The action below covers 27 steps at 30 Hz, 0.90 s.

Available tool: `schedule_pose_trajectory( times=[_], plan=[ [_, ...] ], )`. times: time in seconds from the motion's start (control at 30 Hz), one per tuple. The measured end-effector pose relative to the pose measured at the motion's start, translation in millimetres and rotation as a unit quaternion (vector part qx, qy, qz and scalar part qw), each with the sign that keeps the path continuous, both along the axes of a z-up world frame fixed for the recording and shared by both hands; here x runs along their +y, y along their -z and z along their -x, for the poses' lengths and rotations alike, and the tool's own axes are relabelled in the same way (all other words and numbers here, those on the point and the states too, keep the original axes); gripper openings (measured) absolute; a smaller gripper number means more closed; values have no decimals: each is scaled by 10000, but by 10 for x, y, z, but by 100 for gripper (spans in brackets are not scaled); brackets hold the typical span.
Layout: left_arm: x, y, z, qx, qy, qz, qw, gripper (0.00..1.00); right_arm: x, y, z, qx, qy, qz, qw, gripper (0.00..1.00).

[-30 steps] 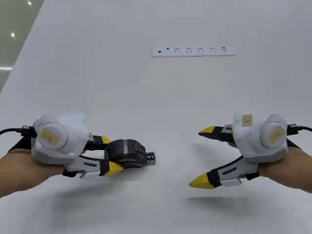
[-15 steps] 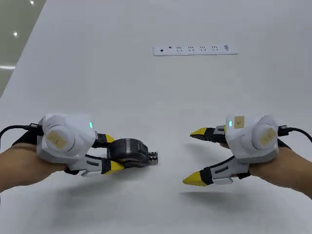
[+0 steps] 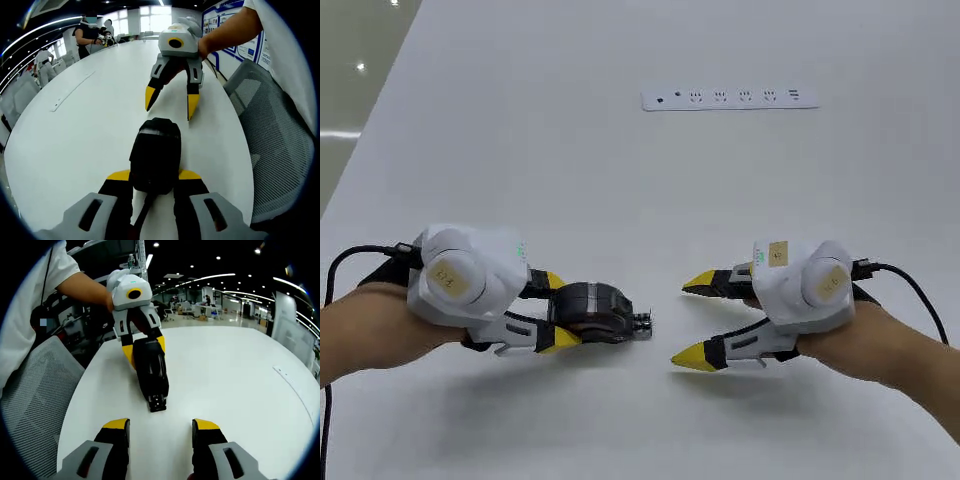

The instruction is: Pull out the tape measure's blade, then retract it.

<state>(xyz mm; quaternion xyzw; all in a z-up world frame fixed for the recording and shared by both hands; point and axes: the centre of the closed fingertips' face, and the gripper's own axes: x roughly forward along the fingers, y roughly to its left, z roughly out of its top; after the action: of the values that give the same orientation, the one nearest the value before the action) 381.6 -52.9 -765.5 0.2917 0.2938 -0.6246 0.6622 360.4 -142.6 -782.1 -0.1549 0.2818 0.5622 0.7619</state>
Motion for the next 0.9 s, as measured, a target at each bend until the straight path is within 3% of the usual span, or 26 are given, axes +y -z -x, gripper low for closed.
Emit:
schedule_pose_trajectory(
  times=[0.33,0.9],
  plan=[
    [11,5,1,24,-30,-2,10000,26,172,68,-85,-128,-167,-118,9997,35],
    [3,-3,12,32,-40,12,10000,26,374,91,-80,-252,-503,-243,9981,17]
  ],
)
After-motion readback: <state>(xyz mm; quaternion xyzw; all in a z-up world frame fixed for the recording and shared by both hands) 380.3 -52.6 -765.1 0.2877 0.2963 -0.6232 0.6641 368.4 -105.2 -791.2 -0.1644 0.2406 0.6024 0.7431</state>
